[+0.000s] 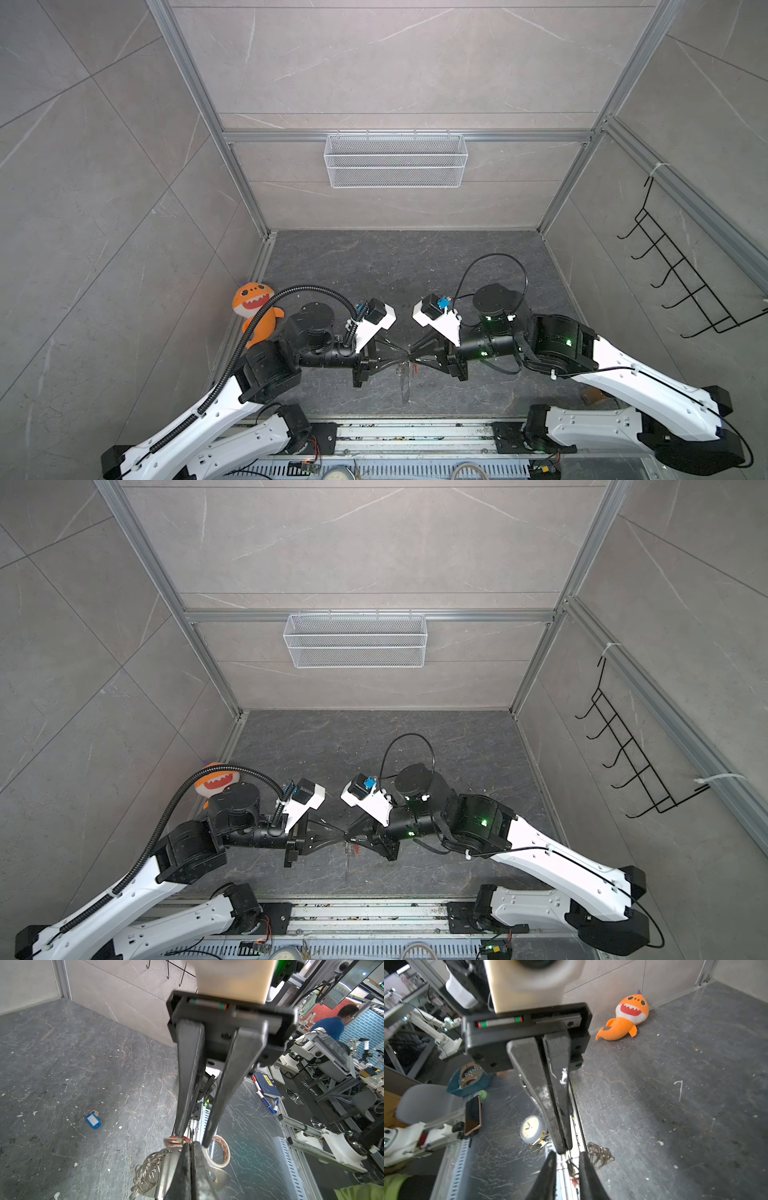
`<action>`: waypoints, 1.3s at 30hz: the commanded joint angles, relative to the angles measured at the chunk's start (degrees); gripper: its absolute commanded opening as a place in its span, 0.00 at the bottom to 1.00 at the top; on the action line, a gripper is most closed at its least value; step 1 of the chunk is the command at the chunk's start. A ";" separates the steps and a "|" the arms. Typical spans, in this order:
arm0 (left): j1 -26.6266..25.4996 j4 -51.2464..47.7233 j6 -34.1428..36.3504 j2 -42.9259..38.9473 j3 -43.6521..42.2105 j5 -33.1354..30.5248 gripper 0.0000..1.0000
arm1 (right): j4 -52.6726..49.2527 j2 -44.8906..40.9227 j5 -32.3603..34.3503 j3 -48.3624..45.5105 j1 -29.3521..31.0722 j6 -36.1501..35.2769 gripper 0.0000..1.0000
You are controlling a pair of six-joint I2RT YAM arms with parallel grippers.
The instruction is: Remove the keys from the keyring
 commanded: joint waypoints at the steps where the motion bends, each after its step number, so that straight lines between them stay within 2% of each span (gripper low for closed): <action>1: -0.10 12.17 -1.90 -3.83 -2.85 -2.28 0.00 | 6.38 -3.90 3.49 -2.43 0.13 -0.31 0.37; 4: -0.10 17.89 -2.28 -6.61 -6.06 -4.31 0.00 | 11.74 -7.37 6.13 -7.46 0.17 -0.83 0.42; 9: -0.10 26.43 -3.42 -10.02 -9.93 -5.55 0.00 | 19.73 -10.73 6.29 -15.09 0.12 -1.42 0.44; 15: -0.10 28.72 -3.63 -10.16 -10.32 -5.75 0.00 | 27.25 -12.49 4.87 -20.65 0.12 -0.08 0.45; 24: -0.10 30.58 -4.60 -9.54 -11.46 -6.51 0.00 | 31.34 -10.47 4.56 -21.30 0.21 1.19 0.46; 35: -0.10 30.93 -5.50 -10.15 -12.13 -9.15 0.00 | 31.09 -8.29 4.97 -19.24 0.56 1.00 0.48; 39: -0.10 31.30 -5.78 -10.42 -12.43 -9.69 0.00 | 30.55 -7.65 7.00 -18.55 1.00 0.82 0.45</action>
